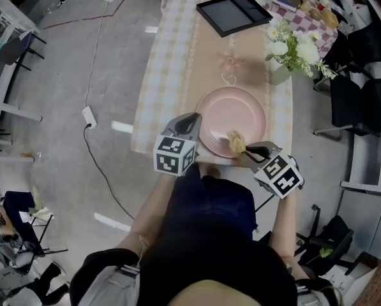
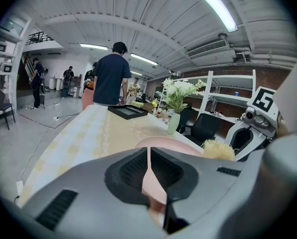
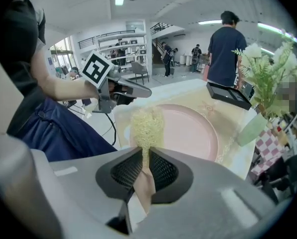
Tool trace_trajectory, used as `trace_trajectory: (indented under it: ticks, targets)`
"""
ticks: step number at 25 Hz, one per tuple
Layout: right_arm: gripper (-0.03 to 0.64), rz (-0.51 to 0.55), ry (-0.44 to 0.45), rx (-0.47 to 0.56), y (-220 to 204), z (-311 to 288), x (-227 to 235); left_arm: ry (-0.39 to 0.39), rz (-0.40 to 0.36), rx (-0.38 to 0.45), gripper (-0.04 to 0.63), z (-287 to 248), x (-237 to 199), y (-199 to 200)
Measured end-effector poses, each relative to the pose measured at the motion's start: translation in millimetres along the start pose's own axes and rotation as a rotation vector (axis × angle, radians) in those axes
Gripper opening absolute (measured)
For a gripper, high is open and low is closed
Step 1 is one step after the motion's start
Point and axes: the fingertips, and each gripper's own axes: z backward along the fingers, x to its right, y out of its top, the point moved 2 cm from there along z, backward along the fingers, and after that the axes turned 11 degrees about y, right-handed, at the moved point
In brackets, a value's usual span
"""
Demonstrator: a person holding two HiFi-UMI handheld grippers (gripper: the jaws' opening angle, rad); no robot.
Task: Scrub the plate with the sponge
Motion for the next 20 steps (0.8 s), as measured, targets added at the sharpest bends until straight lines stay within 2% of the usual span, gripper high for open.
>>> trace_trajectory:
  ticks: [8, 15, 20]
  targets:
    - [0.041, -0.087, -0.151, 0.272, 21, 32, 26, -0.031, -0.016, 0.038, 0.026, 2, 13, 18]
    - [0.040, -0.183, -0.358, 0.544, 42, 77, 55, -0.045, -0.025, 0.110, 0.026, 10, 19, 44]
    - [0.040, -0.253, -0.538, 0.789, 49, 117, 70, -0.042, -0.022, 0.204, 0.026, 20, 20, 69]
